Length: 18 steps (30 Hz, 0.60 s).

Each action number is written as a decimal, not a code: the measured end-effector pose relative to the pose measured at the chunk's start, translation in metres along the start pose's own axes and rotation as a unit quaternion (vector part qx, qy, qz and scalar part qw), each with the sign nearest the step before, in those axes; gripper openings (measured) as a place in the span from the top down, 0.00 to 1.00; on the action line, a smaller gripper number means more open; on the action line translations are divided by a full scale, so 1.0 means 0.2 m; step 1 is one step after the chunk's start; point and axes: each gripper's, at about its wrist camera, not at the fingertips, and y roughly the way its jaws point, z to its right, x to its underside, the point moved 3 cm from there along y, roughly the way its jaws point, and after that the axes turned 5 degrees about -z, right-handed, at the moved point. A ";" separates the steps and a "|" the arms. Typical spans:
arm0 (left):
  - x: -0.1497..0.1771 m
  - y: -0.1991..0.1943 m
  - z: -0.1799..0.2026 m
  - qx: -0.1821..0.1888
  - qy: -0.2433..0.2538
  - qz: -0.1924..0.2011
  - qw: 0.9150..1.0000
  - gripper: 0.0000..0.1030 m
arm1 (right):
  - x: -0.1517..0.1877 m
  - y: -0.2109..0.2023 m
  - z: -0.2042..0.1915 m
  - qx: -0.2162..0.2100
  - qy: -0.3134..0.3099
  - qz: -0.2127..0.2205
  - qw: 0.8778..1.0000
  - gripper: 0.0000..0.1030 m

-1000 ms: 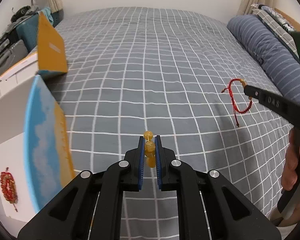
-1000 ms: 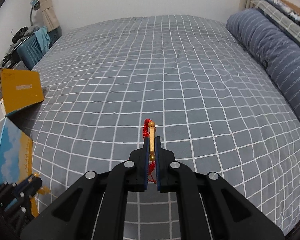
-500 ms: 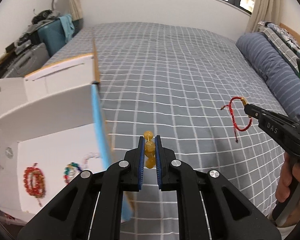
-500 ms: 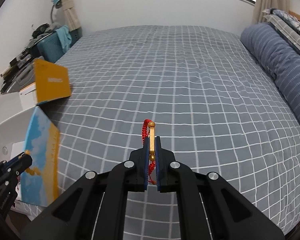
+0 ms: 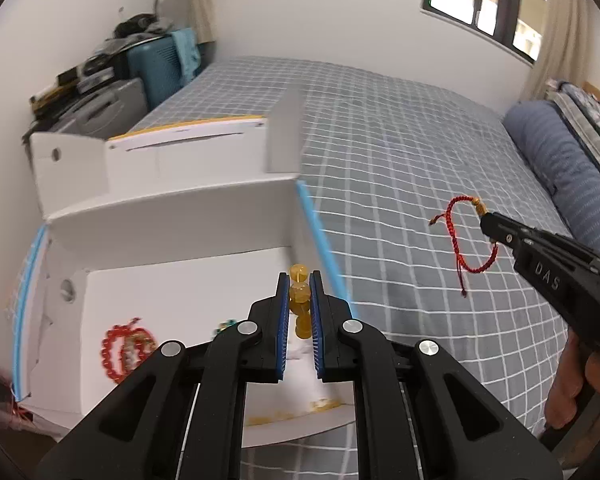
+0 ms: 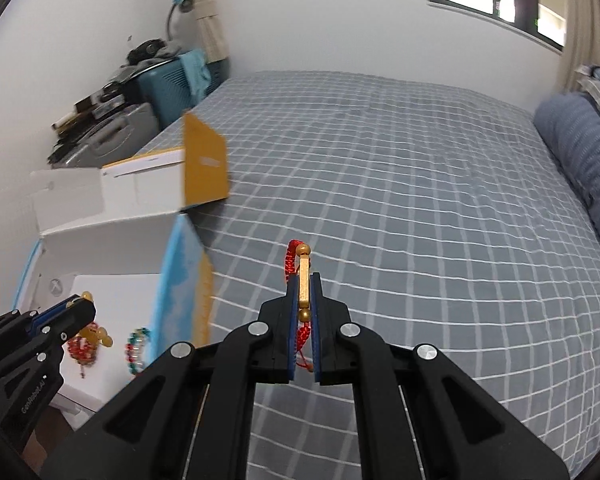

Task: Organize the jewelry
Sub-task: 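Carry the yellow and red cord bracelets over the white box and lower them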

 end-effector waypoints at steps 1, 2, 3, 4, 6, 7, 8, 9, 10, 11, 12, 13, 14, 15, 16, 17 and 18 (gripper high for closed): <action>0.00 0.00 -0.04 -0.002 -0.005 0.000 1.000 0.91 | 0.00 0.00 -0.06 -0.005 -0.007 0.000 1.000 0.96; 0.00 -0.01 -0.07 -0.004 -0.008 -0.001 1.000 0.91 | -0.01 0.01 -0.10 -0.008 -0.012 0.000 1.000 0.96; 0.01 -0.01 -0.12 -0.007 -0.015 -0.002 1.000 0.91 | -0.01 0.01 -0.15 -0.010 -0.016 0.000 1.000 0.96; 0.01 -0.02 -0.15 -0.010 -0.019 -0.002 1.000 0.91 | -0.01 0.02 -0.20 -0.014 -0.021 0.001 1.000 0.96; 0.02 -0.02 -0.22 -0.017 -0.029 -0.002 0.999 0.91 | -0.02 0.02 -0.28 -0.020 -0.029 0.001 0.999 0.96; 0.02 -0.03 -0.25 -0.020 -0.033 -0.001 0.999 0.91 | -0.02 0.02 -0.32 -0.024 -0.031 0.003 0.999 0.96; 0.02 -0.03 -0.30 -0.026 -0.037 0.001 0.999 0.91 | -0.02 0.02 -0.35 -0.026 -0.033 0.004 0.999 0.96; 0.03 -0.04 -0.34 -0.035 -0.041 0.004 0.999 0.91 | -0.02 0.03 -0.39 -0.027 -0.037 0.003 0.999 0.96; 0.03 -0.04 -0.37 -0.042 -0.044 0.005 0.998 0.91 | -0.02 0.04 -0.42 -0.026 -0.039 0.002 0.999 0.96; 0.04 -0.03 -0.40 -0.044 -0.046 0.004 0.998 0.91 | -0.02 0.05 -0.47 -0.029 -0.044 0.002 0.999 0.96; 0.04 -0.03 -0.43 -0.046 -0.051 0.002 0.998 0.91 | -0.02 0.06 -0.51 -0.032 -0.049 0.001 0.998 0.96; 0.05 -0.03 -0.46 -0.049 -0.055 0.001 0.997 0.91 | -0.02 0.06 -0.55 -0.036 -0.054 0.000 0.998 0.96; 0.05 -0.03 -0.48 -0.052 -0.058 0.001 0.997 0.91 | -0.01 0.06 -0.60 -0.040 -0.059 0.000 0.997 0.96; 0.05 -0.03 -0.52 -0.054 -0.062 0.000 0.997 0.91 | -0.01 0.07 -0.65 -0.043 -0.065 0.000 0.997 0.96; 0.06 -0.03 -0.55 -0.057 -0.066 -0.001 0.996 0.91 | -0.01 0.08 -0.67 -0.045 -0.069 -0.001 0.997 0.96; 0.06 -0.03 -0.57 -0.059 -0.068 -0.002 0.996 0.91 | 0.00 0.10 -0.71 -0.048 -0.074 -0.005 0.996 0.96; 0.07 -0.02 -0.61 -0.063 -0.072 -0.004 0.995 0.91 | 0.01 0.12 -0.75 -0.051 -0.078 -0.009 0.996 0.96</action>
